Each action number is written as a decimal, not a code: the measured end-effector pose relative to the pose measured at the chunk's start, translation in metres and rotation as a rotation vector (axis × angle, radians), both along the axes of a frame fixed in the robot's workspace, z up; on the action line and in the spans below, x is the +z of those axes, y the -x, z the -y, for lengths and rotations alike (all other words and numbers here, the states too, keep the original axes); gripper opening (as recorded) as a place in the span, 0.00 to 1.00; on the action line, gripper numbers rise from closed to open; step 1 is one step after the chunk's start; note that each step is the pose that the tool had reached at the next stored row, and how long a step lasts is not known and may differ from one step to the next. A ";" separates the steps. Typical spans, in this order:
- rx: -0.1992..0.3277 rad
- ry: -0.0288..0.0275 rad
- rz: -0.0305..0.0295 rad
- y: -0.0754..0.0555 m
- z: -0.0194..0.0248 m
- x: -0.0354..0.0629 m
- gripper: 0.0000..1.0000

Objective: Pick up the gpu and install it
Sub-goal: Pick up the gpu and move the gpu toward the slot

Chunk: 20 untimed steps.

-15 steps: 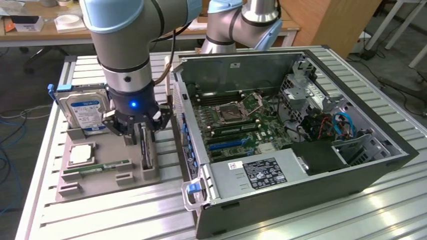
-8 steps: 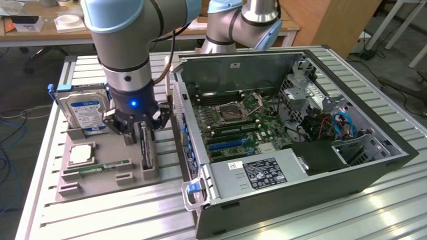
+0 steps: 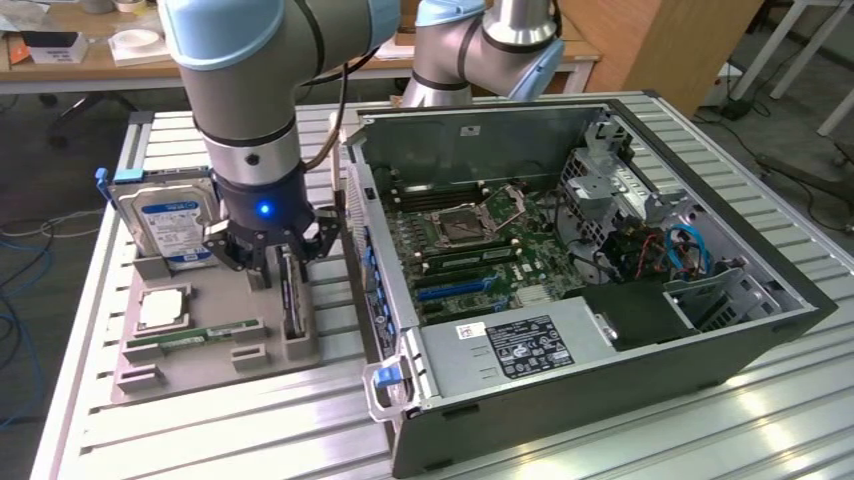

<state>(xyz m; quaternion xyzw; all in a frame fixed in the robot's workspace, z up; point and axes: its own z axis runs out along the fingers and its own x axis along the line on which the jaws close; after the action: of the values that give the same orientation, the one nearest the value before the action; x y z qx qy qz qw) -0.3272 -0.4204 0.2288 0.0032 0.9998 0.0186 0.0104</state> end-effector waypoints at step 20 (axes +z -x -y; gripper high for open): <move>0.000 0.0007 0.0001 0.001 0.0037 -0.0014 0.47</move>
<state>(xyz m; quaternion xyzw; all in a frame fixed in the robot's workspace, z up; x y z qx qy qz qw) -0.3278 -0.4241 0.2274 0.0033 0.9998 0.0182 0.0104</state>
